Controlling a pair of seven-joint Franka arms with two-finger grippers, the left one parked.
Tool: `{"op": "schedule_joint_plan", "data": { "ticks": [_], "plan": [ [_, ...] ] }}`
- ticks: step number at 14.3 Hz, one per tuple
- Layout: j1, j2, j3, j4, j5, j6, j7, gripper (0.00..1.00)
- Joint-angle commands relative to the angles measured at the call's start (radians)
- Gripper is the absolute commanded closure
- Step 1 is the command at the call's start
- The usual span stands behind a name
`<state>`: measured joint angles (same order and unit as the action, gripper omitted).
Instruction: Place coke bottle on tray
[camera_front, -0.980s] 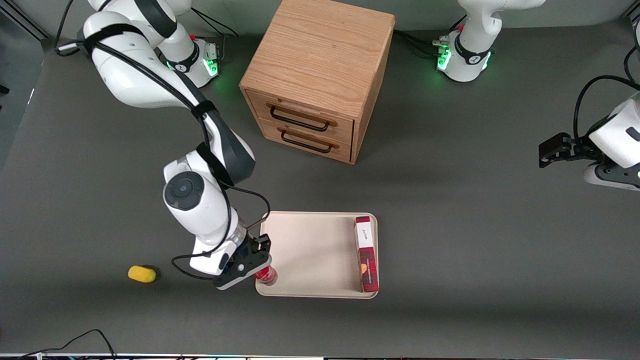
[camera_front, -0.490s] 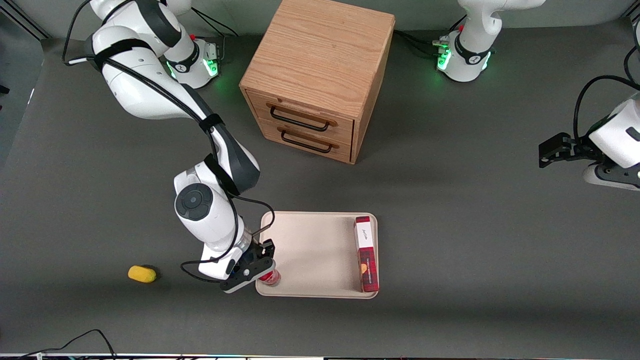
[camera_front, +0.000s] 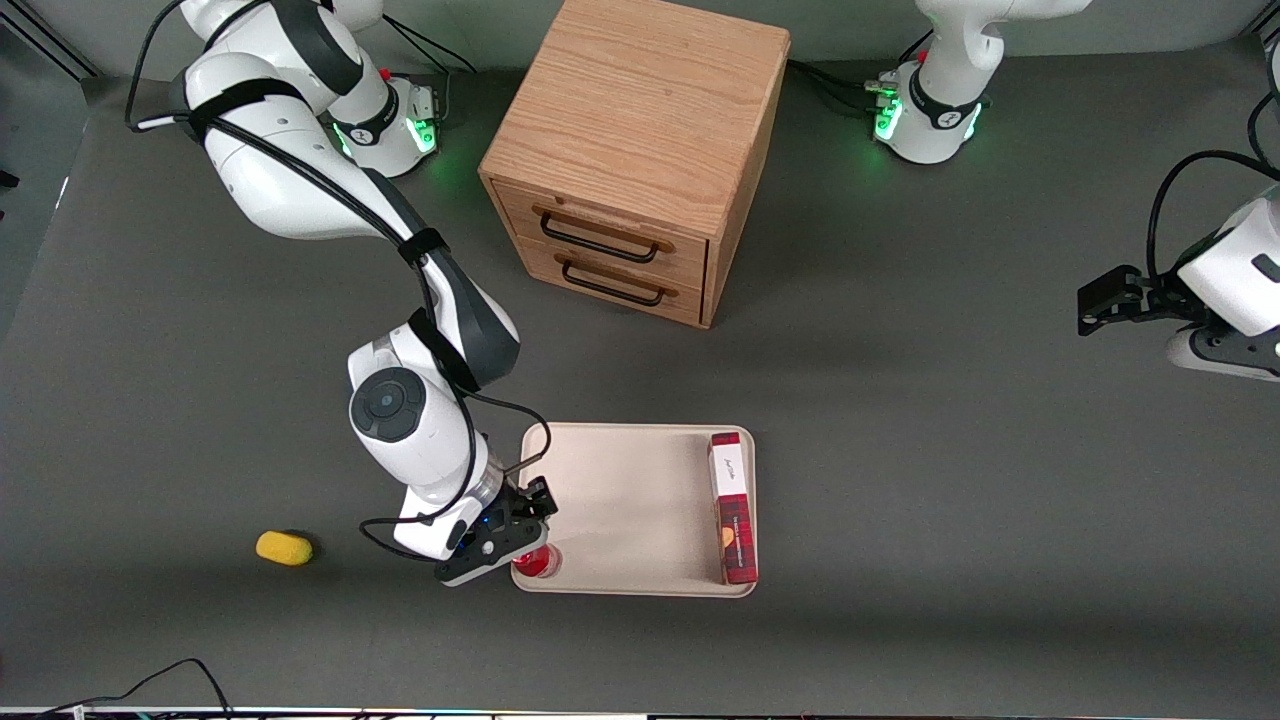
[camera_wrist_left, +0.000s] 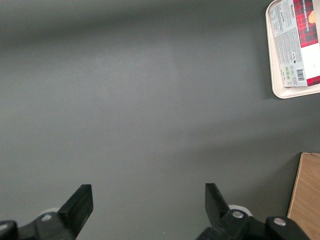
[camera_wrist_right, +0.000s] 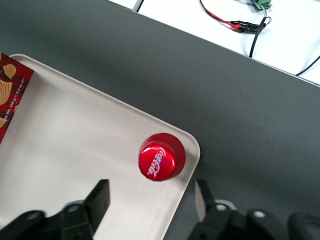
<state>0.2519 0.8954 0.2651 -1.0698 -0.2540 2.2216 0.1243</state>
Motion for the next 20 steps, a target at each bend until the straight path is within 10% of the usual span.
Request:
{"op": "schedule_joint_plan", "data": {
  "ticks": [1,9,20],
  "plan": [
    [-0.003,-0.048,0.013,0.025,-0.018,-0.072,0.041,0.0],
    [-0.235,-0.623,0.023,-0.462,0.156,-0.37,0.031,0.0],
    [-0.428,-0.9,0.017,-0.481,0.259,-0.68,0.015,0.0]
  ]
}}
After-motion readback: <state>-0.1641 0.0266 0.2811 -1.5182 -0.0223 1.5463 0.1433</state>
